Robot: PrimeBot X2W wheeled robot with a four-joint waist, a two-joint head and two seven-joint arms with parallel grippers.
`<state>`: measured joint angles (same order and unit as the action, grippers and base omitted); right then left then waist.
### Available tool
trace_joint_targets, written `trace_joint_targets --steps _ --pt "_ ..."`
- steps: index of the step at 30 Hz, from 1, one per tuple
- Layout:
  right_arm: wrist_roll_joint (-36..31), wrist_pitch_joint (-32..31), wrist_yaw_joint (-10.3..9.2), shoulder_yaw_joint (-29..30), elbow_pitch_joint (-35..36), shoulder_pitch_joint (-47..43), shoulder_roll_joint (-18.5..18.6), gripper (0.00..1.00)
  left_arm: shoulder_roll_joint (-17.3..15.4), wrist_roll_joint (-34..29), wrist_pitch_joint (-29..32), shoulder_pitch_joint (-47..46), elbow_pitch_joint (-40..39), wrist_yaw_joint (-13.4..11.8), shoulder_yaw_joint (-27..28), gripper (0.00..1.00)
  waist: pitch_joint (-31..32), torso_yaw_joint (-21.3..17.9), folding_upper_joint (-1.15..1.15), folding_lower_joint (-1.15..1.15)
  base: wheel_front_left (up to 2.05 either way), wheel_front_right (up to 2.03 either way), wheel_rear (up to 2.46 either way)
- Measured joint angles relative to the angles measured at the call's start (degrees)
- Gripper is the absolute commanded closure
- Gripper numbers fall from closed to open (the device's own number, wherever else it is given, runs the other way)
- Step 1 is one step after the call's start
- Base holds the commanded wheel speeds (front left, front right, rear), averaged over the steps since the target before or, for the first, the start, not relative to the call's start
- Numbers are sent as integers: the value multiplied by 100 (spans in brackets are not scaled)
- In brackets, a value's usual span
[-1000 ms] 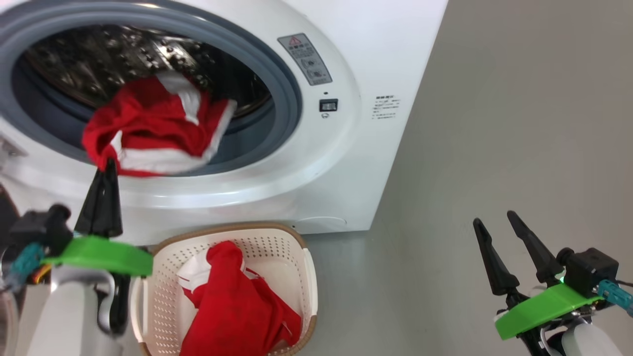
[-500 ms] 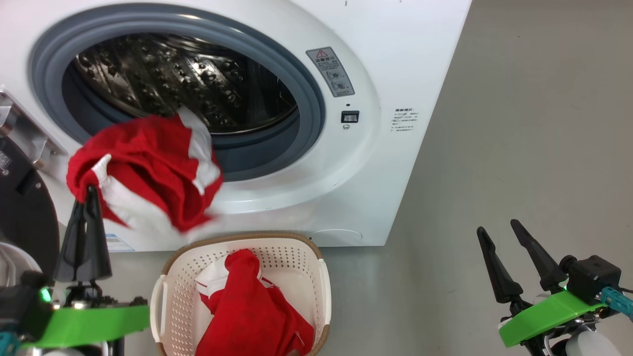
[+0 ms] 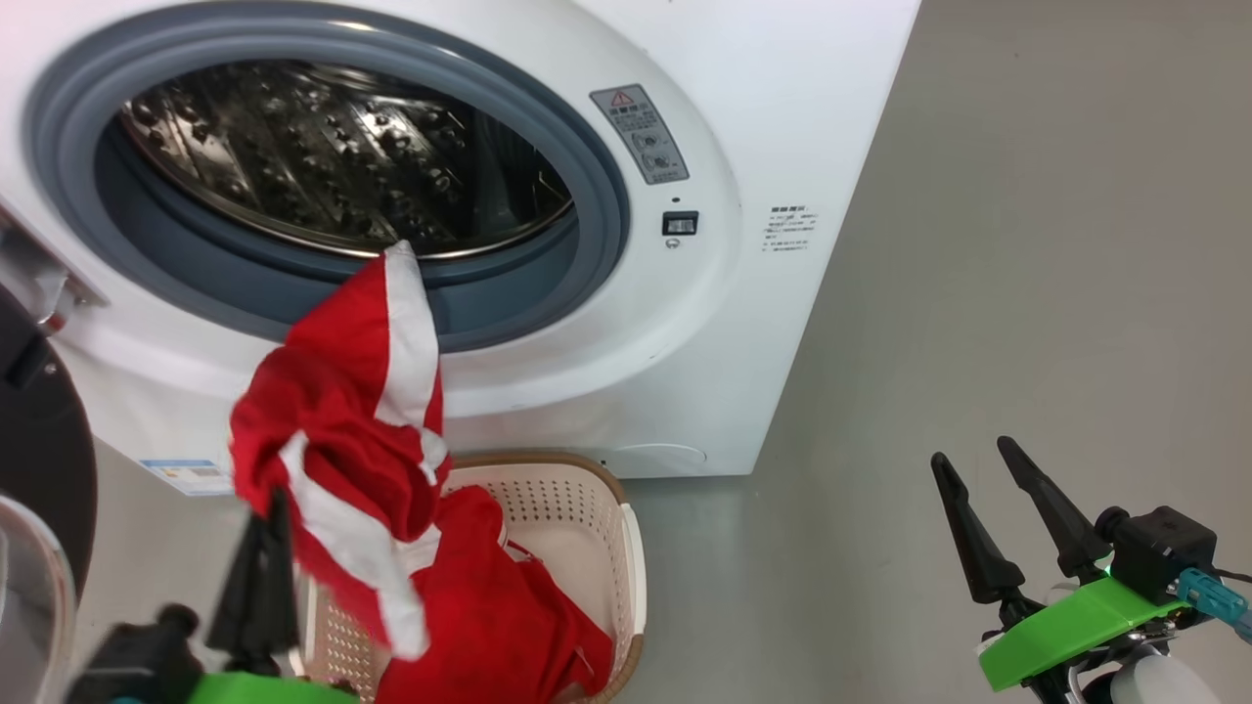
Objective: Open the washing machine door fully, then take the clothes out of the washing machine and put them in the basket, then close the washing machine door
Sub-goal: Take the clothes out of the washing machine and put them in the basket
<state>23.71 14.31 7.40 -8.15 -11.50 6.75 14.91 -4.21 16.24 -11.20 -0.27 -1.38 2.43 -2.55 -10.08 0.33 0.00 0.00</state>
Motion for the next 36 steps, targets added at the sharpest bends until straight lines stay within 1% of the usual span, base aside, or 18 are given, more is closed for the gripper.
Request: trace_joint_targets --steps 4,5,10,13,15,24,28,31,32,36 --pt "9 0 0 -10 7 4 2 0 51 100 -177 -142 1006 145 -144 100 -97 -49 0 0 0 0 0" --pt "8 0 0 -23 10 9 -2 0 48 83 -216 -355 1581 196 -214 100 -156 -77 0 0 0 0 0" --pt "9 0 0 -43 25 73 -20 0 77 104 -308 -1046 2991 344 -318 100 -324 -167 0 0 0 0 0" --pt "9 0 0 -40 36 147 -23 0 101 62 -309 -1407 3686 397 -489 100 -443 -221 0 0 0 0 0" --pt "9 0 0 -38 47 216 -30 0 147 44 -310 -1627 4047 438 -525 100 -527 -260 0 0 0 0 0" --pt "0 0 0 -38 68 377 -103 0 215 38 -309 -2355 5660 447 -781 100 -826 -446 0 0 0 0 0" --pt "-1 1 0 -52 82 541 -133 0 227 64 -309 -2649 6434 489 -1123 100 -953 -518 0 0 0 0 0" --pt "-1 1 0 -63 88 609 -145 0 242 214 -309 -2870 6773 489 -1318 100 -1060 -566 0 0 0 0 0" --pt "-1 1 0 -63 88 609 -145 0 242 214 -309 -2870 6773 489 -1318 100 -1060 -566 0 0 0 0 0" --pt "-11 1 0 -62 104 684 -156 0 244 467 -309 -3143 7058 489 -1617 100 -1207 -624 0 0 0 0 0"
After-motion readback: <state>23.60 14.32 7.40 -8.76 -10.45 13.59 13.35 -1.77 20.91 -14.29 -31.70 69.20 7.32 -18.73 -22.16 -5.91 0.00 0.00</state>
